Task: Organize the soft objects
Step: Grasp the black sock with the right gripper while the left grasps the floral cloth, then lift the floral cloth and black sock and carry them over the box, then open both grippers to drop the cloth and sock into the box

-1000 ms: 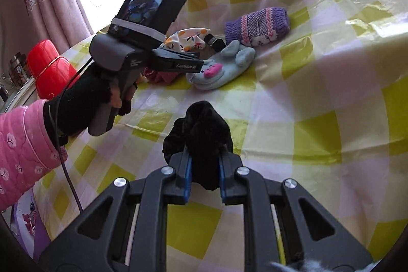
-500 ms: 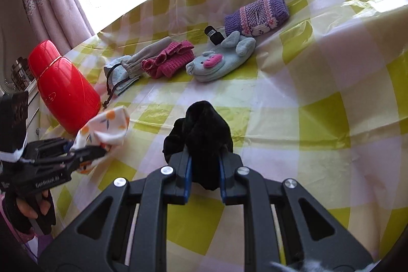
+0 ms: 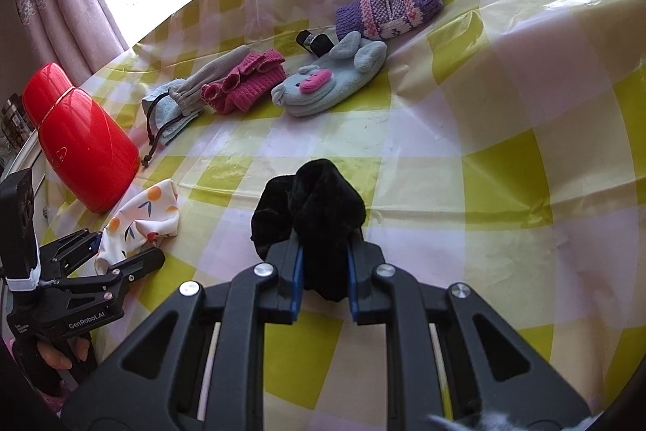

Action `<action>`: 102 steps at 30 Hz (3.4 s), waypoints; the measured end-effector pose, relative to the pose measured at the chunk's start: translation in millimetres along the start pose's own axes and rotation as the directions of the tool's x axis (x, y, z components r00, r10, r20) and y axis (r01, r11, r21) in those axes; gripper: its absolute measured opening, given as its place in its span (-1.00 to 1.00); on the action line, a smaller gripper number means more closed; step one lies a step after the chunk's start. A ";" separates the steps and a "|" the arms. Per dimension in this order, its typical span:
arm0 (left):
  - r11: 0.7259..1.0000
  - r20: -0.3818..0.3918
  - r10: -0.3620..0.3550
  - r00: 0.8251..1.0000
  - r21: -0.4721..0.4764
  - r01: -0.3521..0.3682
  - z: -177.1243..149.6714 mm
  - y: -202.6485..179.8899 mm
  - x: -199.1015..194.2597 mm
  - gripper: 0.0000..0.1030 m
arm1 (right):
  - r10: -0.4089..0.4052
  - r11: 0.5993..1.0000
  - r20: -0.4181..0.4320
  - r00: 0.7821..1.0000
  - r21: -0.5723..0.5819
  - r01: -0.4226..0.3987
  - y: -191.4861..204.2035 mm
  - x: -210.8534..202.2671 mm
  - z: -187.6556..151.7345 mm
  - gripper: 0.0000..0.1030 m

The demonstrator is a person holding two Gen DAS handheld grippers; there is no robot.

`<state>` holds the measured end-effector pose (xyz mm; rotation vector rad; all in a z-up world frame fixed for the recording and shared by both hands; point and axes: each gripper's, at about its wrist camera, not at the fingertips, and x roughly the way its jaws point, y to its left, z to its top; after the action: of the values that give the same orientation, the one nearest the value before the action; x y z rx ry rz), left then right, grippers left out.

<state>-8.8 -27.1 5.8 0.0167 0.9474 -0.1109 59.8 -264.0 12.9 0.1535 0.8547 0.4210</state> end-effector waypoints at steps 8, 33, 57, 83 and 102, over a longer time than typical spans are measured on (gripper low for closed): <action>0.981 0.084 -0.060 0.995 -0.180 0.075 -34.8 22.4 -68.7 -0.35 | 0.093 0.992 0.195 0.976 0.065 -0.108 13.2 -69.2 -21.5 -0.60; 0.997 0.489 0.064 0.870 -0.066 -0.036 -38.0 -4.7 -253.1 -0.33 | 0.184 0.963 0.474 0.861 -0.261 -0.062 158.0 -257.1 -48.8 -0.60; 0.948 0.275 0.245 0.930 -0.267 -0.171 -136.4 101.1 -275.1 -0.33 | 0.393 0.790 0.092 0.915 -0.542 -0.284 301.4 -207.6 -64.2 -0.60; 0.717 0.029 0.415 0.909 -0.626 -0.307 -274.7 226.8 -295.4 -0.31 | 0.271 0.412 -0.401 0.875 -0.773 -0.482 469.5 -134.0 -166.3 -0.60; 0.514 -0.349 0.374 0.859 -0.693 -0.506 -312.4 261.9 -259.3 0.20 | 0.330 0.464 -0.561 0.760 -0.605 -0.647 450.2 -92.1 -170.7 0.23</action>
<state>-384.9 275.7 24.6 -0.5427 1.0587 0.8136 -257.2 99.6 99.8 -0.5353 0.9138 1.4107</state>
